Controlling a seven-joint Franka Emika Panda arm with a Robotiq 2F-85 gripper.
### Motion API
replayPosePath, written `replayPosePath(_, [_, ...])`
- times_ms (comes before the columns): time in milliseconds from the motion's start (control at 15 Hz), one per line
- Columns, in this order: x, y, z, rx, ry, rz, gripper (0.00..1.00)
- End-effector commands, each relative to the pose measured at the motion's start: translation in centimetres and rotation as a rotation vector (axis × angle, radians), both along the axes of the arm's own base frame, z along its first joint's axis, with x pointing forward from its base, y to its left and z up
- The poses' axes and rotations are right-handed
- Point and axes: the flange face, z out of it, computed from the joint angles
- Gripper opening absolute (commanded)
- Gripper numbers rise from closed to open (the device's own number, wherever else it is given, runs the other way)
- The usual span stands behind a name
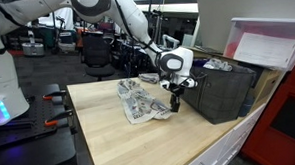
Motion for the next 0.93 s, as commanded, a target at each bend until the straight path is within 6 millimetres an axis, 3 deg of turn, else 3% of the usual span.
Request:
replayPosePath(0, [1.7,-0.7,0.6,-0.112,-0.035,-0.041,0.35])
replayPosePath(133, [1.8,-0.7,0.6,-0.138,-0.038,-0.063,0.40])
replayPosePath(267, [1.3,-0.7,0.6,-0.149,-0.020,-0.102,0.55])
replayPosePath(667, [-3.8,0.0,0.1,0.056,0.173,-0.211,1.00])
replayPosePath(867, [-5.6,0.4,0.5,0.203,0.194,-0.222,1.00])
